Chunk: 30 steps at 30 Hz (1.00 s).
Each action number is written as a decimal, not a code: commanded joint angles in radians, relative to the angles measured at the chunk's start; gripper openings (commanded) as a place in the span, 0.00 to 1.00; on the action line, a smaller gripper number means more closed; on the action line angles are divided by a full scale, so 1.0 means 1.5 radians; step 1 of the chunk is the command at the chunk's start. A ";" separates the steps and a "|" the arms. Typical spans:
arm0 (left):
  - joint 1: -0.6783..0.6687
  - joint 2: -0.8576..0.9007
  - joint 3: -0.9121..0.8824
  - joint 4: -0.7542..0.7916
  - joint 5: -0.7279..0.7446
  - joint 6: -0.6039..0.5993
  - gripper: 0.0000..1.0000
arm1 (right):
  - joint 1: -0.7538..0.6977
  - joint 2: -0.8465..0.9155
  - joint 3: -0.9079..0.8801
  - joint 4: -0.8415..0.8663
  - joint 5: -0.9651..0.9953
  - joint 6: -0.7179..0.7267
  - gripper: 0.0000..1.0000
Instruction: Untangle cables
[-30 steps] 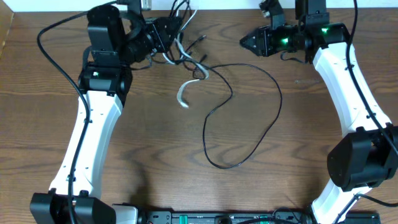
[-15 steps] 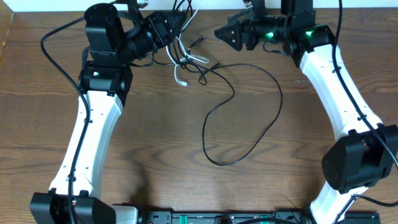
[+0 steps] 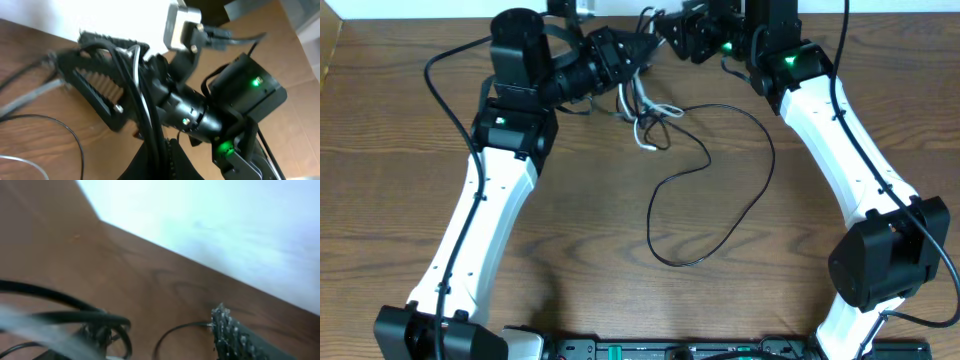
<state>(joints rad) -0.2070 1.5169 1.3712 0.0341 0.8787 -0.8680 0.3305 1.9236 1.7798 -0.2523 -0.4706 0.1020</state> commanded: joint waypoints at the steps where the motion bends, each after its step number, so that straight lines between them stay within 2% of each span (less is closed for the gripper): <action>1: -0.008 -0.008 0.013 0.005 0.021 -0.007 0.07 | -0.001 0.006 0.004 -0.002 0.086 0.017 0.57; 3: -0.008 -0.008 0.013 0.003 0.026 -0.007 0.07 | -0.003 0.006 0.004 -0.007 0.085 0.017 0.53; 6: -0.008 -0.008 0.013 0.003 0.036 -0.006 0.07 | -0.003 0.006 0.004 -0.009 0.085 0.017 0.39; 12: -0.008 -0.008 0.013 0.003 0.035 -0.006 0.08 | -0.007 0.006 0.004 -0.014 0.086 0.016 0.02; 18: -0.008 -0.008 0.013 0.003 0.032 0.027 0.07 | -0.043 0.006 0.004 -0.083 0.127 0.034 0.01; 23: -0.008 -0.008 0.013 -0.016 -0.011 0.050 0.07 | -0.079 0.006 0.004 -0.159 0.176 0.064 0.01; 30: 0.021 -0.008 0.013 -0.027 -0.036 0.077 0.08 | -0.112 0.010 0.003 -0.300 0.335 0.092 0.01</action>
<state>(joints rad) -0.2207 1.5341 1.3708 -0.0254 0.8349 -0.7883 0.2226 1.9232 1.7851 -0.6750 -0.2104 0.1917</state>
